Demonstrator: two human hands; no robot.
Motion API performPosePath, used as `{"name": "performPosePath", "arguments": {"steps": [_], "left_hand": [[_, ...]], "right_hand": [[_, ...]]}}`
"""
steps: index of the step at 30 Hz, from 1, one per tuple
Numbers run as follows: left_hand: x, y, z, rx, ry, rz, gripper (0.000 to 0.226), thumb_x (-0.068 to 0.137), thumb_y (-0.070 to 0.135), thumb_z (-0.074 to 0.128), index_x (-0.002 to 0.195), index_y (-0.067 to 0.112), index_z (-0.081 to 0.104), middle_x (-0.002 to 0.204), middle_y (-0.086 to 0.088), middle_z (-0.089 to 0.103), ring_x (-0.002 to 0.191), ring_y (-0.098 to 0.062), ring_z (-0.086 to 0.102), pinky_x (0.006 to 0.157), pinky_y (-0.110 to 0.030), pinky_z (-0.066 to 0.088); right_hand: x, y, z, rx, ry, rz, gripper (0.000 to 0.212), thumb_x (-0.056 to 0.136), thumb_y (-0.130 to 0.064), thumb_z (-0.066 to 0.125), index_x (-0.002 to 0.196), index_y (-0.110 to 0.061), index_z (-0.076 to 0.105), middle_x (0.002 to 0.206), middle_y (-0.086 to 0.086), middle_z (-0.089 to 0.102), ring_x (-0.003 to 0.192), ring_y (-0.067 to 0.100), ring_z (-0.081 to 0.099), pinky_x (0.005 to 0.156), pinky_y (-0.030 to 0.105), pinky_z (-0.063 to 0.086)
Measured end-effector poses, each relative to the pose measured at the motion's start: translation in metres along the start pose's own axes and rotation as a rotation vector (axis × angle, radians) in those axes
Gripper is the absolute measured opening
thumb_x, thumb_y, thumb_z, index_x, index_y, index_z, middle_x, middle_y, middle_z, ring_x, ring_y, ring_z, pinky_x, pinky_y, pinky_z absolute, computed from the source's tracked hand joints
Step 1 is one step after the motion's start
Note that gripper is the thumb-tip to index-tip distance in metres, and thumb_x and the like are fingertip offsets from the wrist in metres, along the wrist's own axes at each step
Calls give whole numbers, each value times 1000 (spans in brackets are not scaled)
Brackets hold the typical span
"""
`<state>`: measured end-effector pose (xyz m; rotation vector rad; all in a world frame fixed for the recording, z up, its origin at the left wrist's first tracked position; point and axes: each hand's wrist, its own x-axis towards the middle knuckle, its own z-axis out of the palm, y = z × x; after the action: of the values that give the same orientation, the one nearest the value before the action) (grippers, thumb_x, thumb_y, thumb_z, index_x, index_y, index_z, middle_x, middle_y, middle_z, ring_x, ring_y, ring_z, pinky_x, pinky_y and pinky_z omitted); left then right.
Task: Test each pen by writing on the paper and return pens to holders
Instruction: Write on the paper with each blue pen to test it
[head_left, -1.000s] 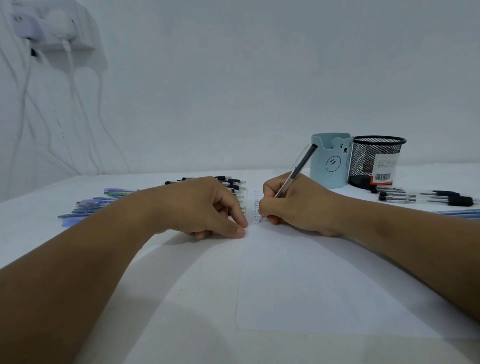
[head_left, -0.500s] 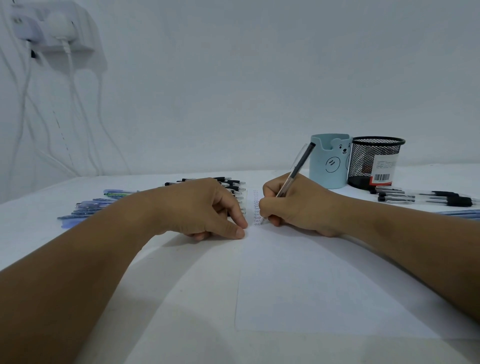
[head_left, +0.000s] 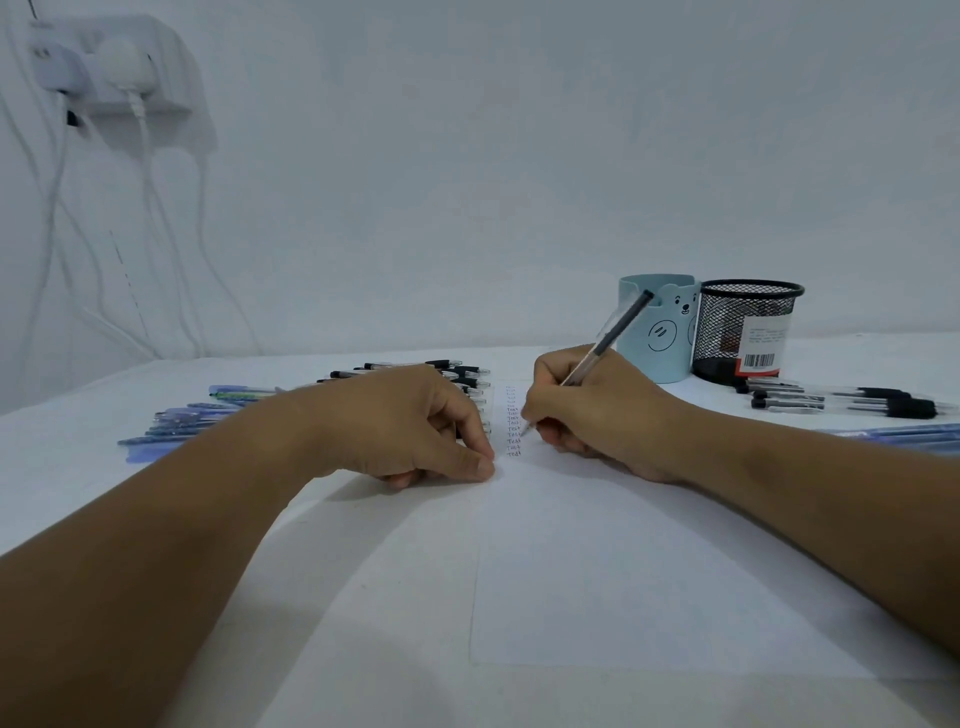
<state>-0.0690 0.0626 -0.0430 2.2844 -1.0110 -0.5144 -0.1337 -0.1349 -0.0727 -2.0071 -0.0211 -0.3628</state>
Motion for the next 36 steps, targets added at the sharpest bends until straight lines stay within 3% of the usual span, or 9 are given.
{"name": "performPosePath", "arguments": {"steps": [6,9,12,17,21,25,29,31,36], "left_hand": [[0,2,4,42,28,30,15,88,27,77,83,13,76,54,4,56,45,-12,46,46,-21,39],[1,2,5,66,43,46,16,88,28,78,81,14,76,55,5,58,46,-11,48,47,-21,41],[2,2,5,80,56,51,17,88,30,78,80,15,75,56,3,60,48,-11,50,49,-24,43],[4,2,6,130,103,69,19,87,34,78,79,18,74,57,3,57,52,-13,50,51,-20,42],[5,4,10,154,195,140,18,86,34,78,76,19,74,56,4,51,52,-9,43,53,-18,37],[8,7,19,128,314,257,11,86,28,78,76,24,76,56,8,52,51,-5,41,53,-13,34],[12,8,32,182,395,332,8,88,29,75,80,29,74,54,12,53,53,-4,47,57,-12,37],[14,8,39,237,428,364,6,88,32,73,82,32,73,59,12,57,59,-3,52,60,-13,40],[17,9,47,250,426,382,8,88,33,72,80,36,72,58,10,58,55,-8,52,54,-12,39]], "right_hand": [[6,-5,-16,210,197,-60,47,100,-36,45,62,-10,53,62,8,54,53,20,46,58,33,38],[7,-10,-27,193,315,-113,41,106,-39,45,74,-12,45,48,2,45,40,17,41,45,27,34],[3,-9,-36,-21,312,-138,37,101,-52,44,95,-16,48,44,-1,47,33,13,39,35,21,34],[1,-1,-42,-342,246,-189,28,106,-37,43,90,-21,59,40,-8,47,36,6,42,35,17,32],[0,-5,-44,-578,180,-199,31,107,-33,37,96,-17,61,47,-40,49,48,-2,54,43,11,36],[0,-13,-55,-611,145,-188,31,106,-37,39,91,-25,63,62,-6,65,48,4,54,45,15,41],[4,-18,-88,-801,50,-134,23,102,-40,52,94,-34,72,88,-9,59,76,6,56,64,13,43],[7,-14,-109,-930,10,-65,15,97,-39,62,96,-32,75,91,-5,62,89,18,60,81,28,49],[-2,-5,-156,-890,40,49,13,81,-18,82,86,-26,72,70,-9,61,67,12,57,64,24,46]]}}
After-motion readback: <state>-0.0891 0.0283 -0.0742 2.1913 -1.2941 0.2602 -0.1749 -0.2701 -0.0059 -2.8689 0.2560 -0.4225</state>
